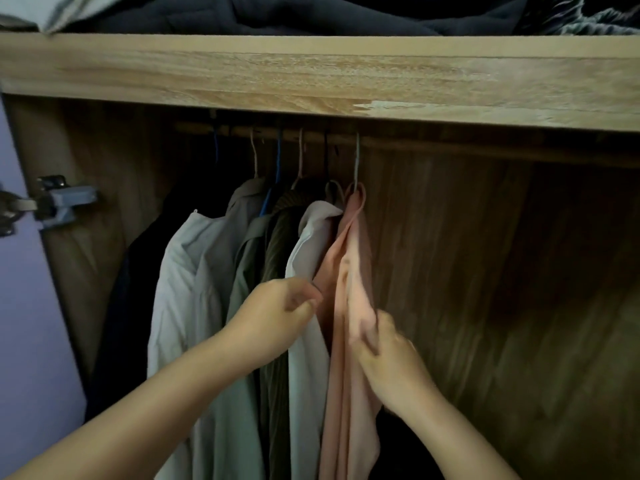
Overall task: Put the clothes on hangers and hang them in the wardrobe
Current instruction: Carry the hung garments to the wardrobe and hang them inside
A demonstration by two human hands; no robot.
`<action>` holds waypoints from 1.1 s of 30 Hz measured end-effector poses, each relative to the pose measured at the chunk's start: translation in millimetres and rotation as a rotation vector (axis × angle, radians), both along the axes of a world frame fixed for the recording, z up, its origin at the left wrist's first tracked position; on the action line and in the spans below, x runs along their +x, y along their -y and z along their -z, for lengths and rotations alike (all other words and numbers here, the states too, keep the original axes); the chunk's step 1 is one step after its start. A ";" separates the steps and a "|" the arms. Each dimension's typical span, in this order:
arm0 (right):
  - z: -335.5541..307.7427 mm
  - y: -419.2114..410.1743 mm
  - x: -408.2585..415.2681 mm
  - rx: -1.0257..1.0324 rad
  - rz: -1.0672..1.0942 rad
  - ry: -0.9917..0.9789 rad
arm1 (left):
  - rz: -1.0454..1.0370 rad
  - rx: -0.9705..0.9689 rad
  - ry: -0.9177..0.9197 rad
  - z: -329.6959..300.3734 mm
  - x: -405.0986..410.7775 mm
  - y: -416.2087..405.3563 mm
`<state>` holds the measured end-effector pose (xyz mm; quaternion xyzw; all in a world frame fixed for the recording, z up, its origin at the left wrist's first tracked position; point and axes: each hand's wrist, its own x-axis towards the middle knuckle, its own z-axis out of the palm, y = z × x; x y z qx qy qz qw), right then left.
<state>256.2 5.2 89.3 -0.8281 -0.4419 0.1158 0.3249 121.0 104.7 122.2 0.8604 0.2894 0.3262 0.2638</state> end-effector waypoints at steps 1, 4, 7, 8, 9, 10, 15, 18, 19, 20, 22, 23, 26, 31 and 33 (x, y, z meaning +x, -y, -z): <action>5.2 4.5 -0.2 -0.058 0.054 0.033 | 0.004 0.002 -0.060 5.2 -8.5 2.3; 23.6 19.8 -6.2 -0.229 0.128 0.103 | 0.013 0.095 -0.278 23.0 -32.3 5.3; 43.5 37.6 -16.5 -0.401 0.102 0.105 | 0.019 0.110 -0.463 47.9 -56.8 4.2; 50.1 43.4 -21.4 -0.448 0.090 0.087 | 0.034 0.098 -0.510 58.0 -66.5 3.6; 56.6 49.0 -27.4 -0.488 0.077 0.072 | 0.055 0.100 -0.562 68.5 -77.4 3.7; 64.5 54.5 -33.3 -0.515 0.061 0.063 | 0.079 0.108 -0.614 79.3 -89.4 4.9; 104.6 83.4 -83.8 -0.624 -0.009 -0.015 | 0.159 0.001 -0.791 121.5 -163.7 29.1; 119.4 95.8 -124.3 -0.702 -0.022 -0.090 | 0.116 -0.074 -0.871 137.8 -207.5 45.5; 121.2 100.5 -137.9 -0.736 -0.044 -0.101 | 0.097 -0.083 -0.906 142.7 -220.8 49.9; 123.0 104.4 -150.2 -0.754 -0.088 -0.098 | 0.090 -0.080 -0.926 146.1 -233.3 55.8; 121.9 113.4 -175.4 -0.729 -0.181 -0.065 | 0.082 -0.080 -0.962 149.7 -256.1 68.7; 120.4 117.9 -187.6 -0.727 -0.225 -0.045 | 0.071 -0.092 -0.977 149.3 -265.9 76.5; 118.7 124.0 -220.1 -0.769 -0.372 0.003 | 0.020 -0.137 -1.053 143.2 -298.2 103.0; 119.5 126.3 -270.0 -0.771 -0.602 0.083 | -0.201 -0.249 -0.986 153.7 -362.6 142.5; 121.7 127.7 -291.3 -0.762 -0.681 0.149 | -0.282 -0.310 -0.959 161.9 -389.7 162.3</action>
